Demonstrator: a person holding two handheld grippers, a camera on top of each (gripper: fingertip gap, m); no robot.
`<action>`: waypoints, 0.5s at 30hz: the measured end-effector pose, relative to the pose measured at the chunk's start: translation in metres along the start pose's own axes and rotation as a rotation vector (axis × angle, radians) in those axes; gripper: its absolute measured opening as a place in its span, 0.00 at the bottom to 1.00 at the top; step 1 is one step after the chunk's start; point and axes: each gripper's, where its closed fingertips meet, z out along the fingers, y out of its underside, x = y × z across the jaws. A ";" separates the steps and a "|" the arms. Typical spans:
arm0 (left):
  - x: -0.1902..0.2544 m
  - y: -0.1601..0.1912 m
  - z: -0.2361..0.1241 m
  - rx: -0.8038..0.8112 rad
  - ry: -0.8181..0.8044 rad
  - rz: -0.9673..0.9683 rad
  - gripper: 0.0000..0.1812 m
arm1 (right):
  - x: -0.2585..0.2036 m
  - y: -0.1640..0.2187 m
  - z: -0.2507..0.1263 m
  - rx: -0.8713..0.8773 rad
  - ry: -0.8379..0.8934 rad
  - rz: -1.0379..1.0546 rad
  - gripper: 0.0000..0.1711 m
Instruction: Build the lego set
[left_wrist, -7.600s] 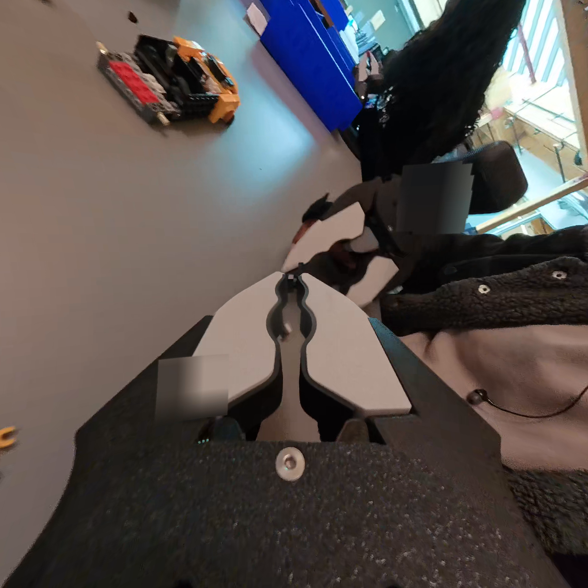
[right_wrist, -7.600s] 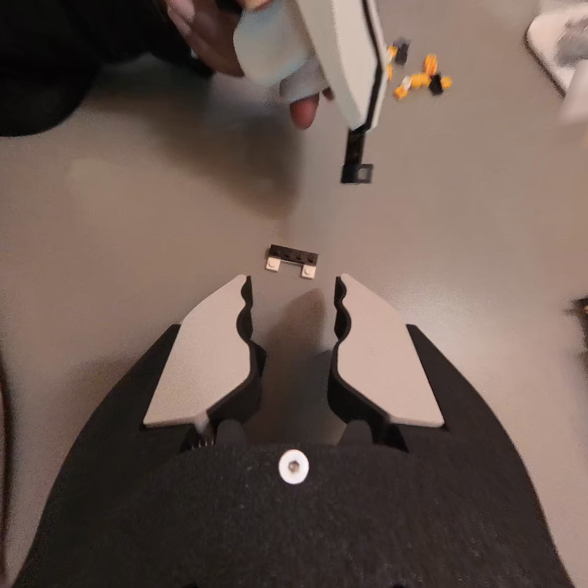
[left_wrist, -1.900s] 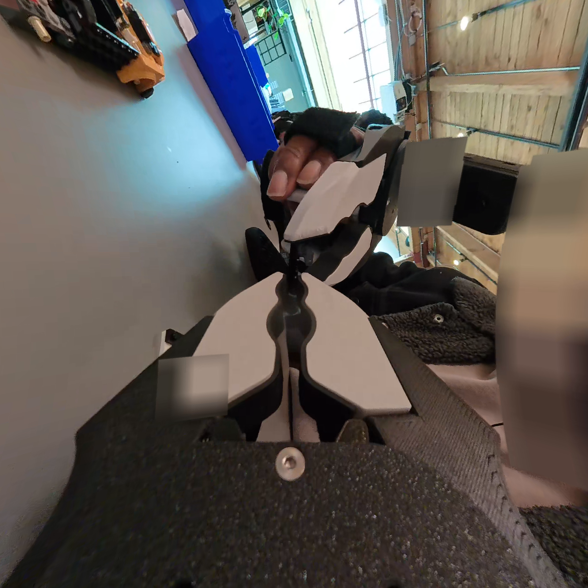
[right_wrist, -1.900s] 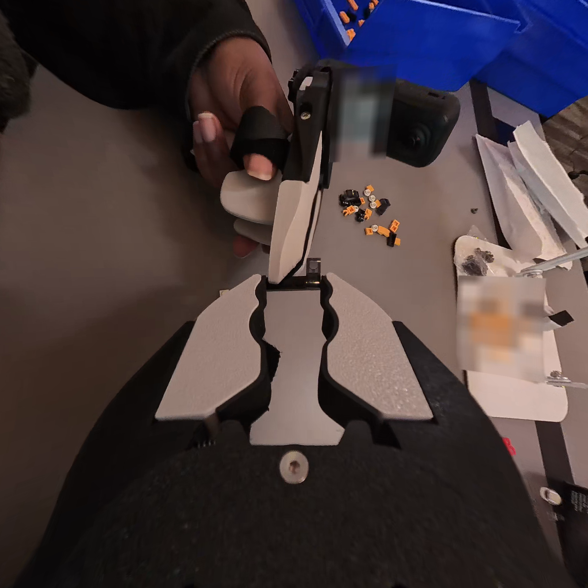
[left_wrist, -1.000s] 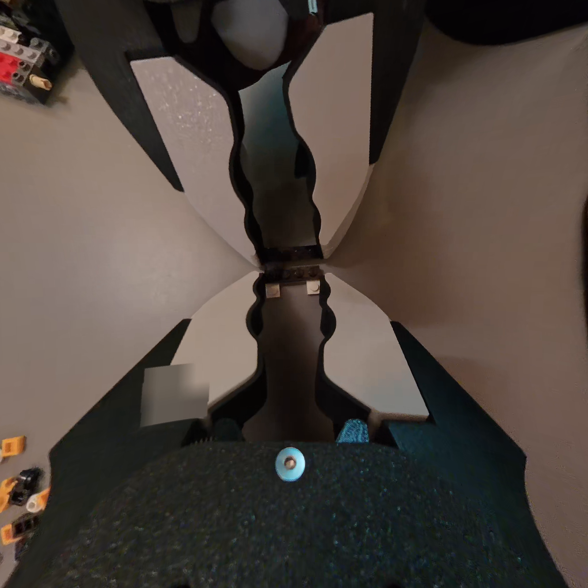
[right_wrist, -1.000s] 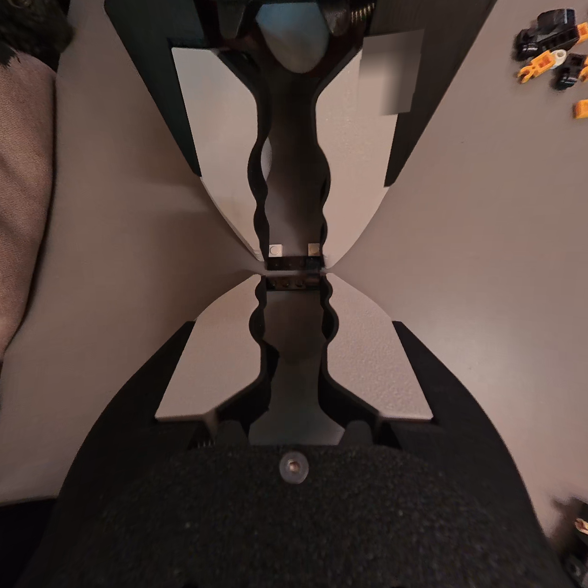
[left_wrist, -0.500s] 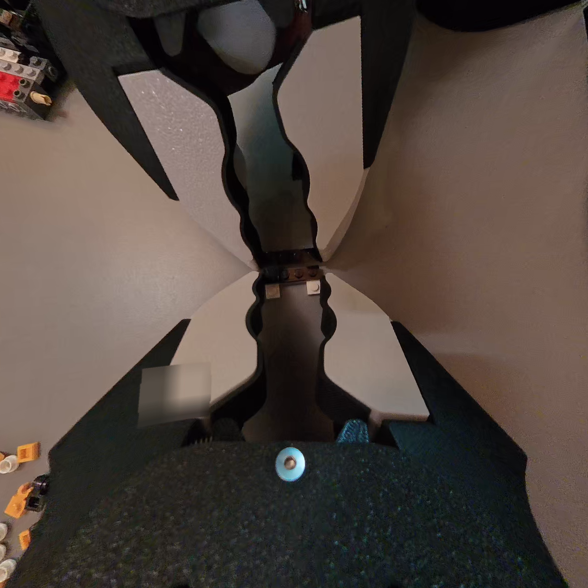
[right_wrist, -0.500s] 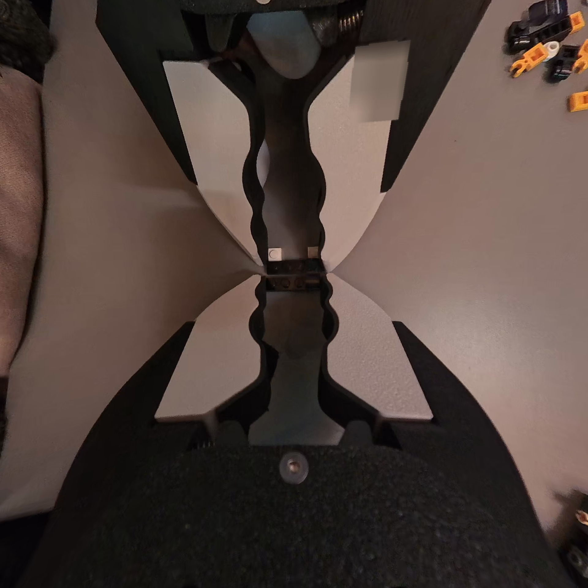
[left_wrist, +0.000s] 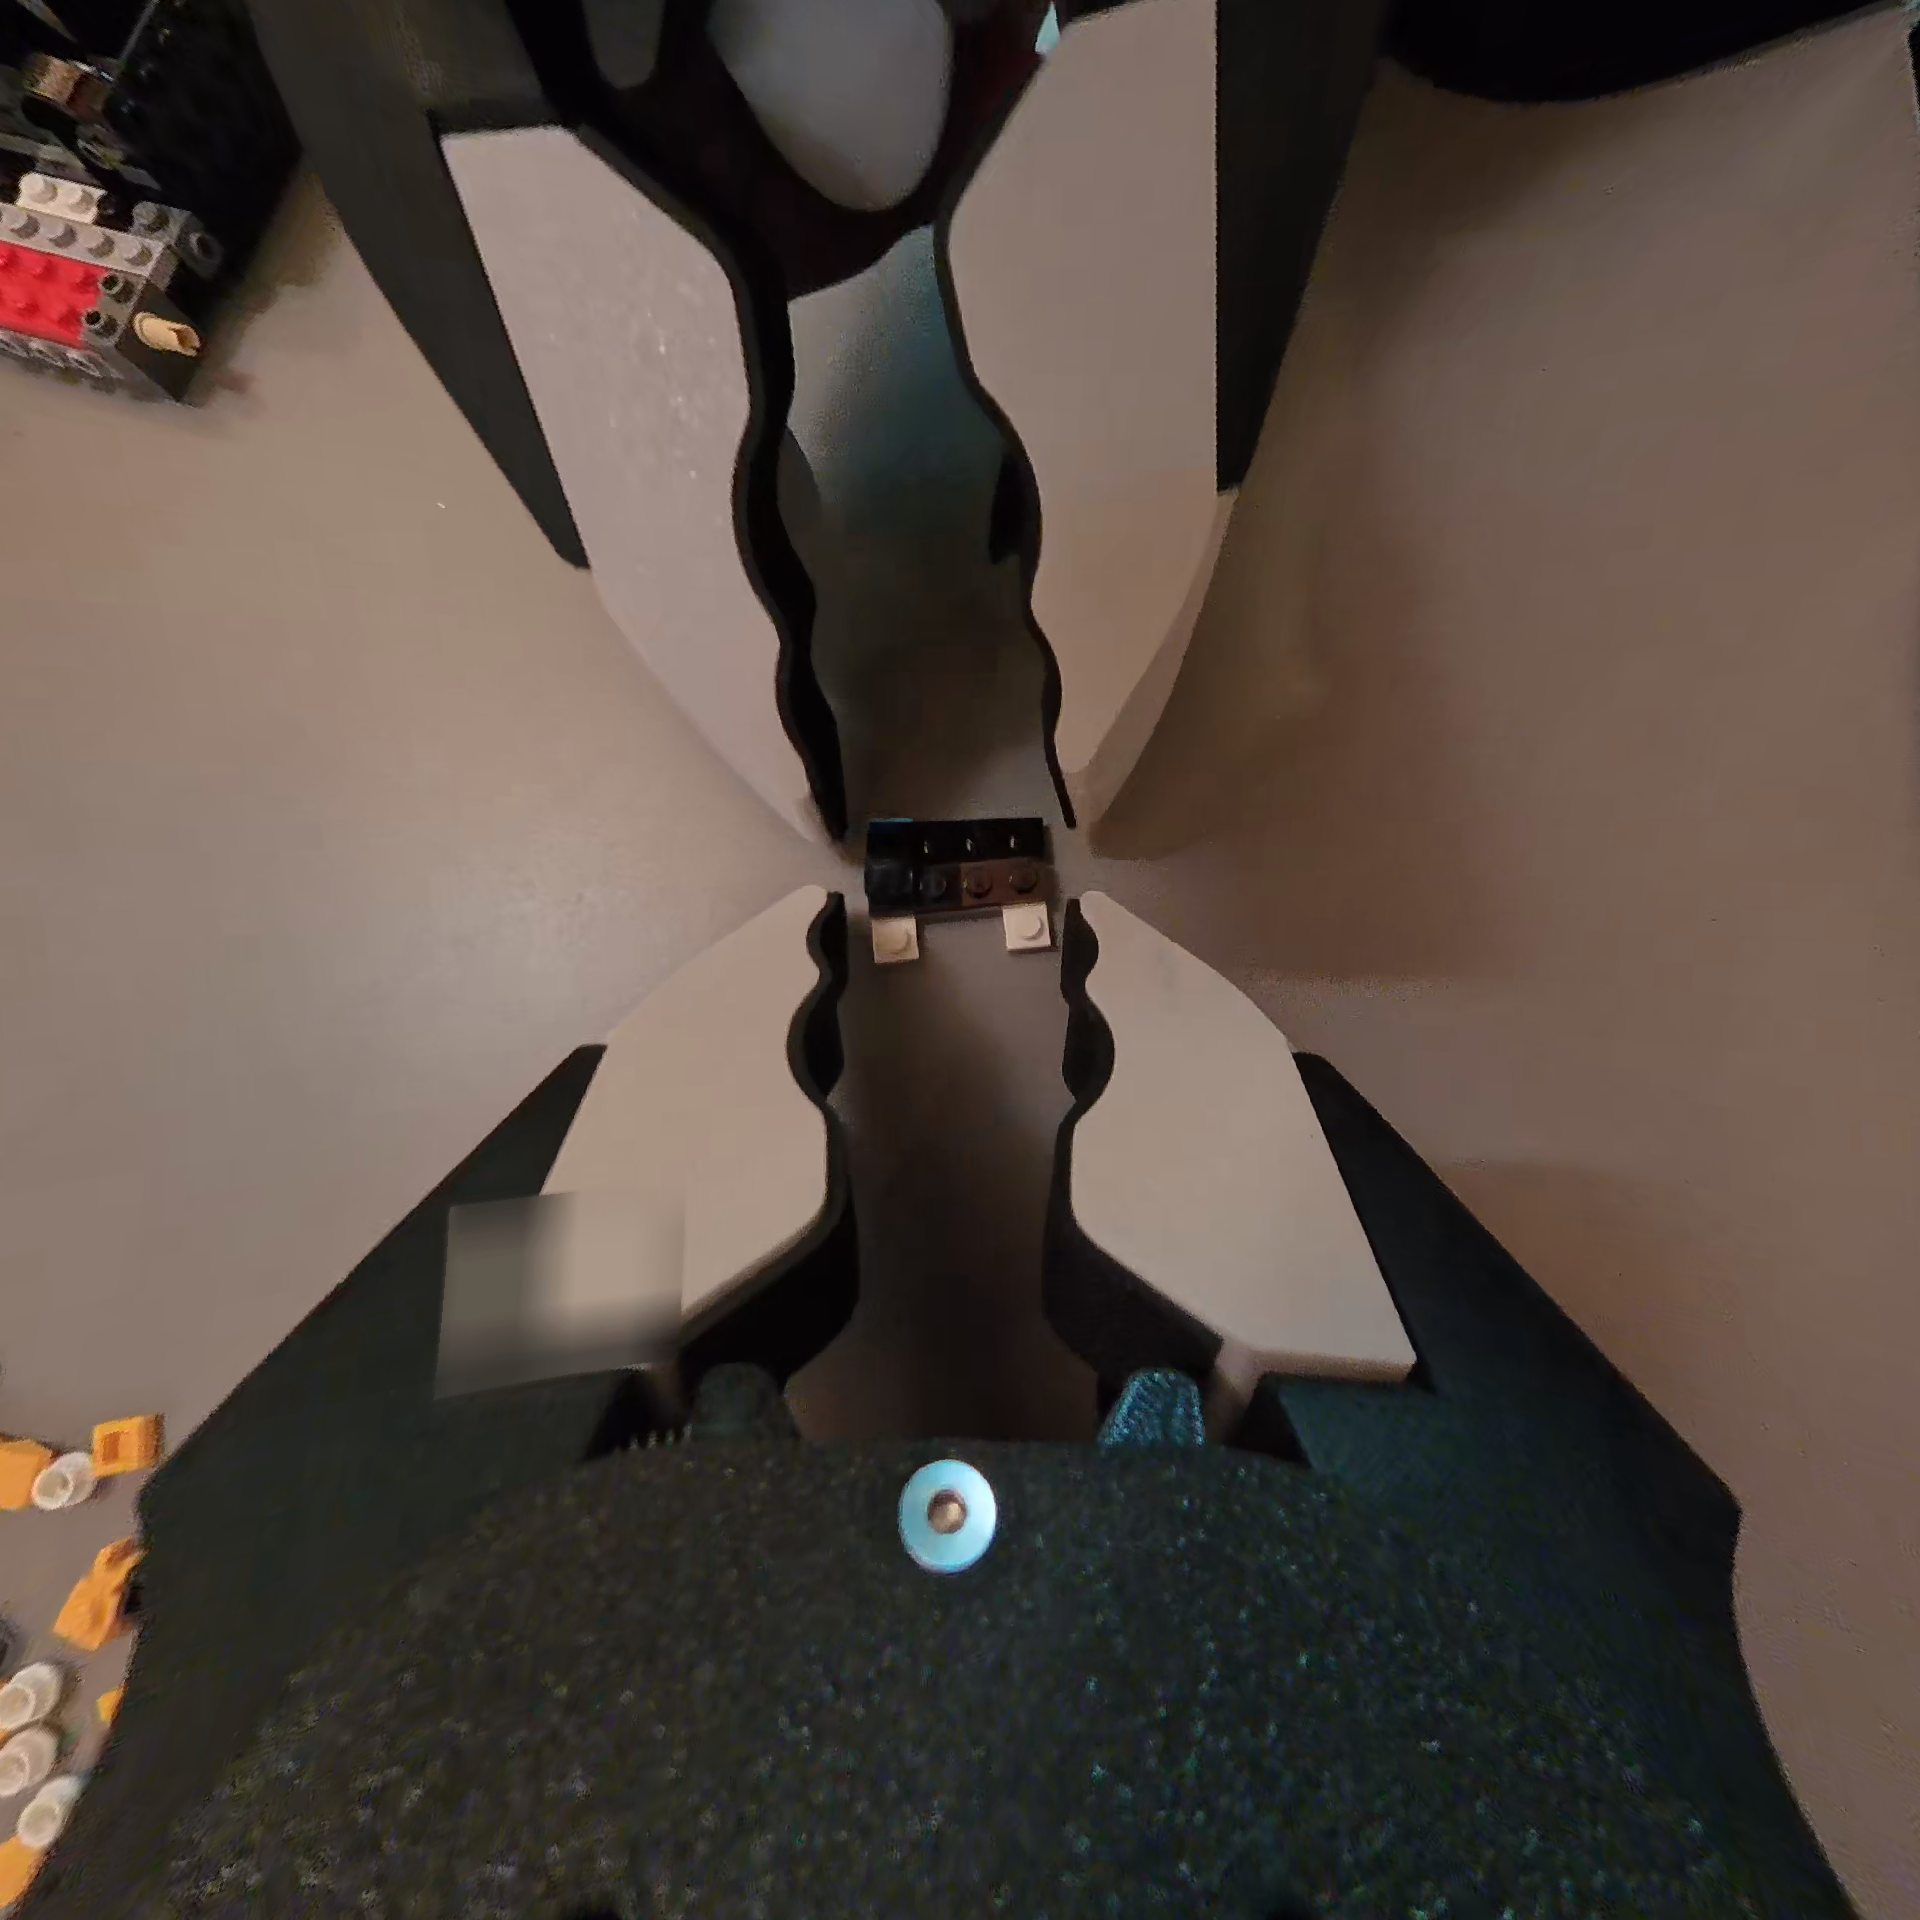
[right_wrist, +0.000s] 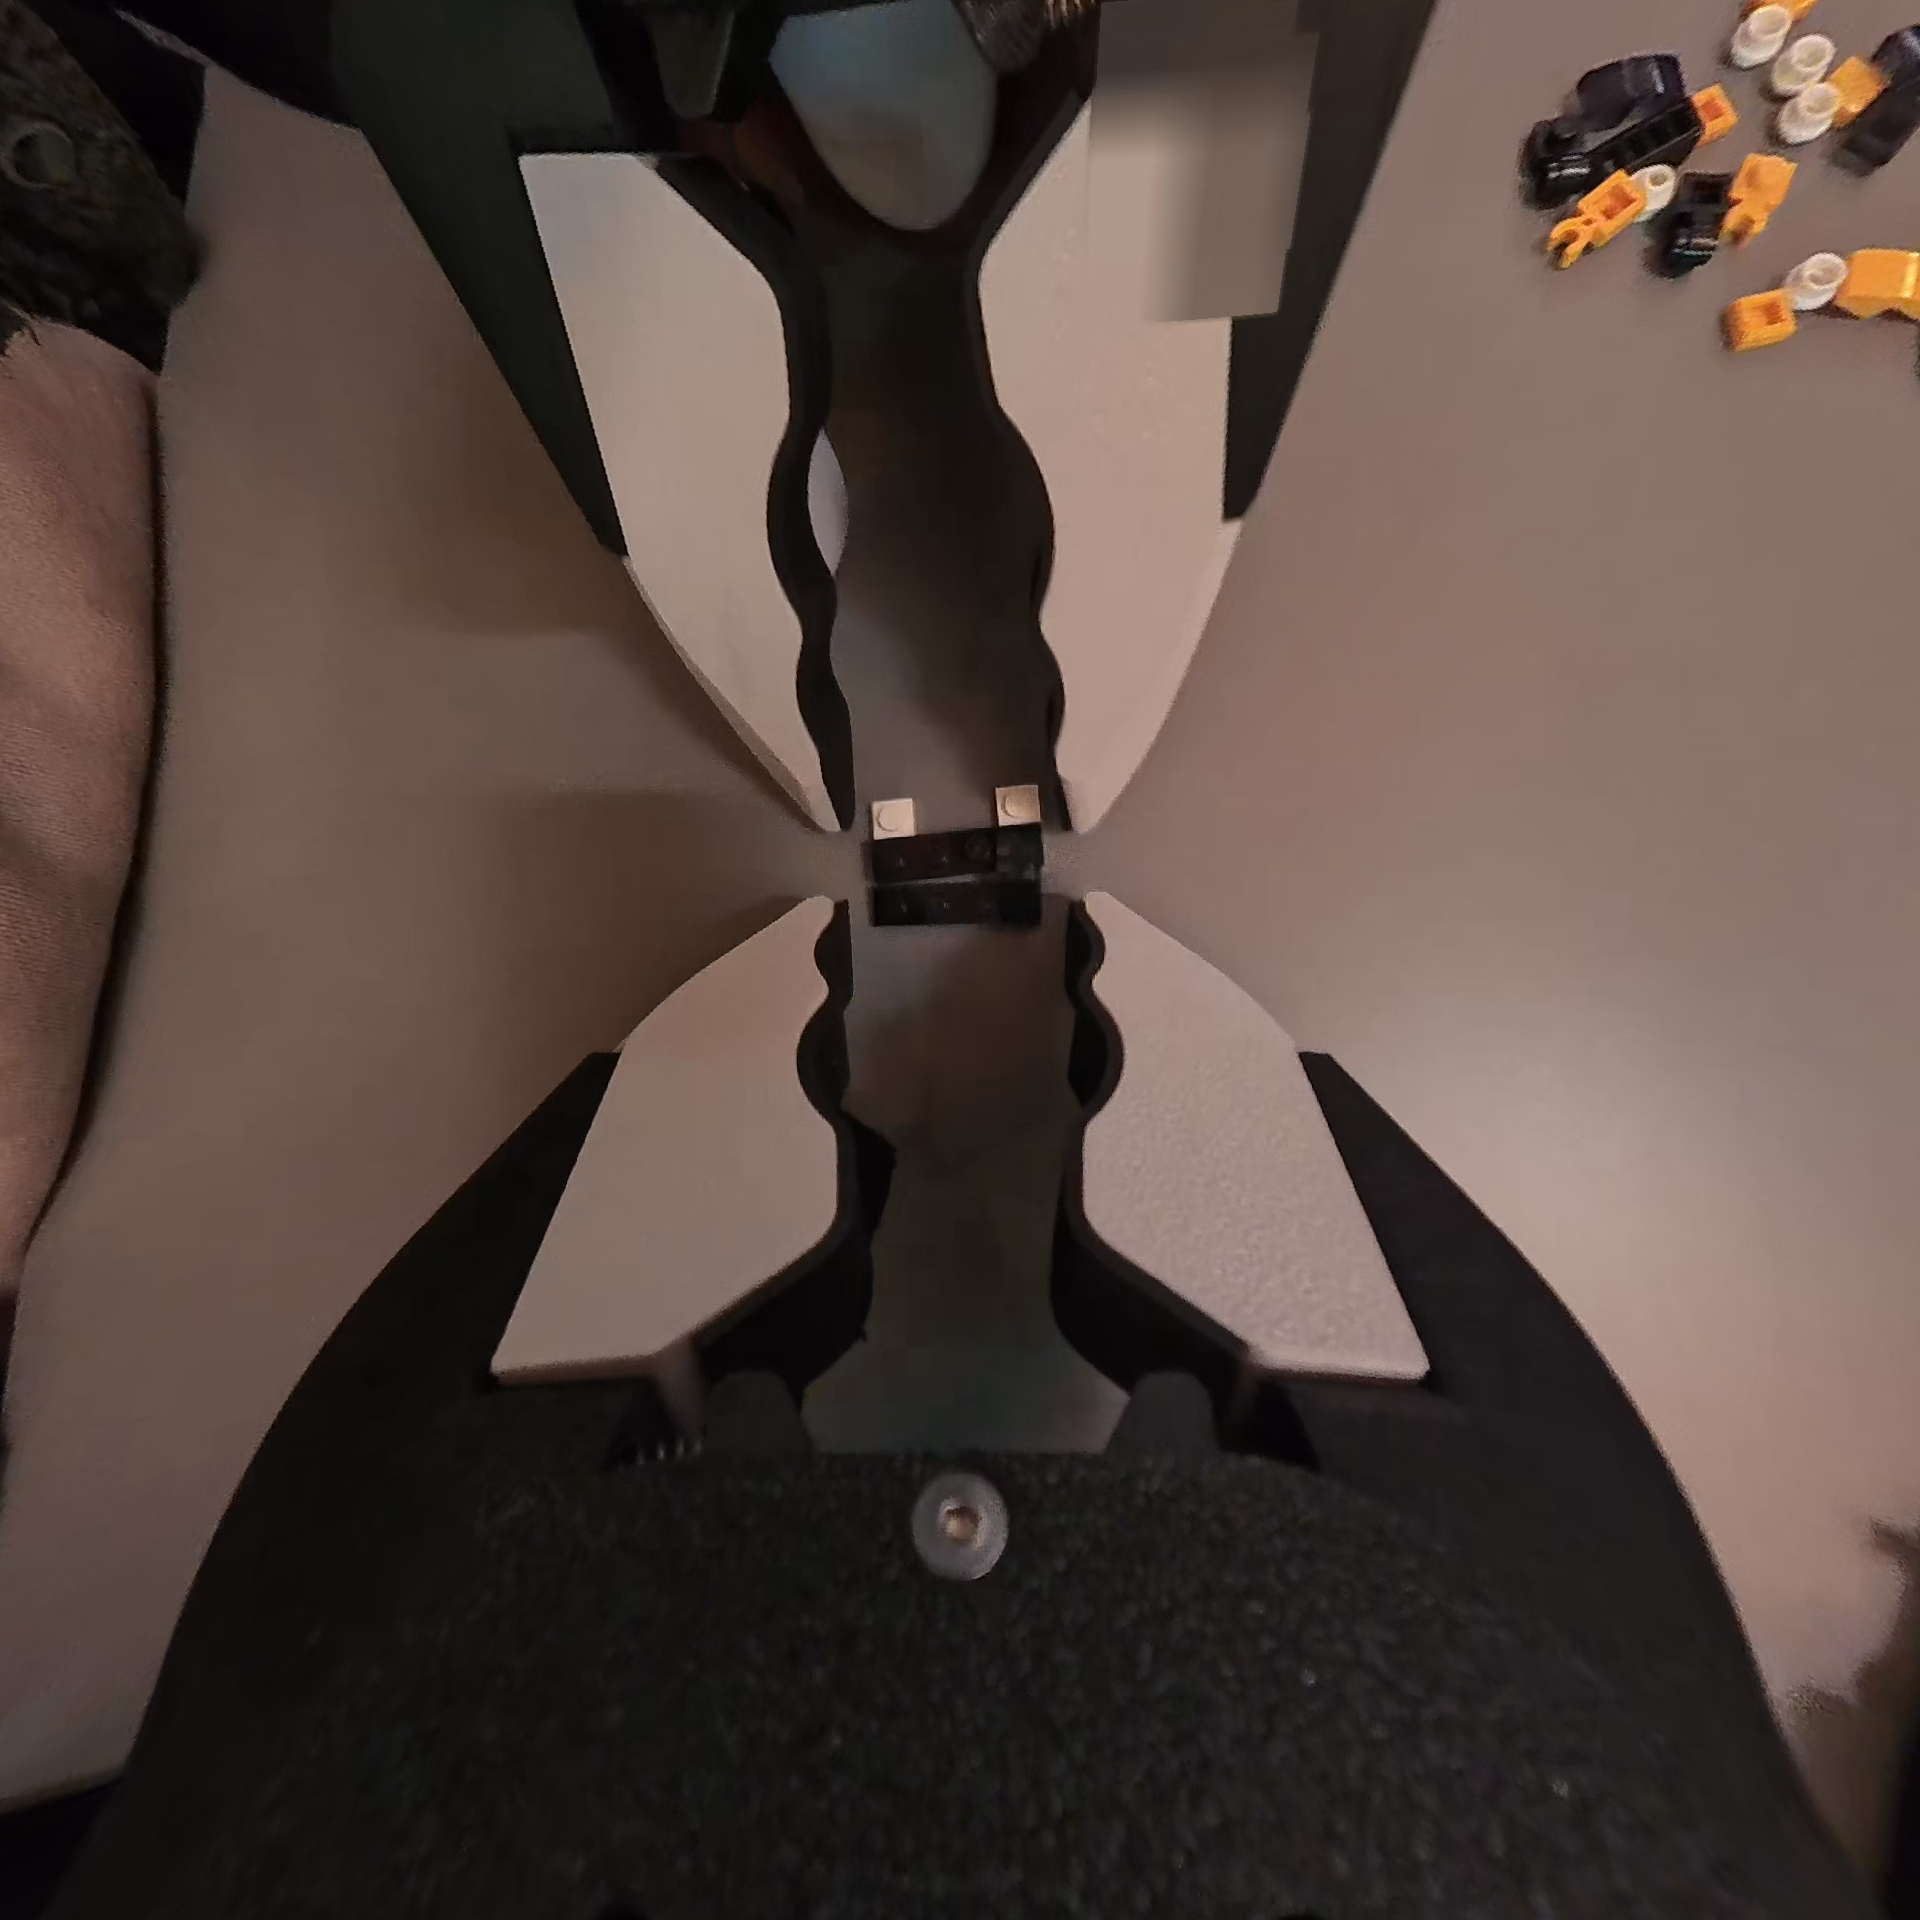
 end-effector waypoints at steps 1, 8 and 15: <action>0.001 0.002 -0.001 -0.017 0.003 -0.005 0.21 | 0.000 0.001 -0.002 0.003 0.002 0.002 0.22; 0.004 0.005 -0.001 -0.059 0.001 -0.007 0.19 | 0.000 0.004 0.001 -0.015 0.009 -0.007 0.18; 0.003 0.003 0.001 -0.044 -0.002 -0.004 0.18 | 0.000 0.003 0.004 -0.012 0.006 -0.006 0.17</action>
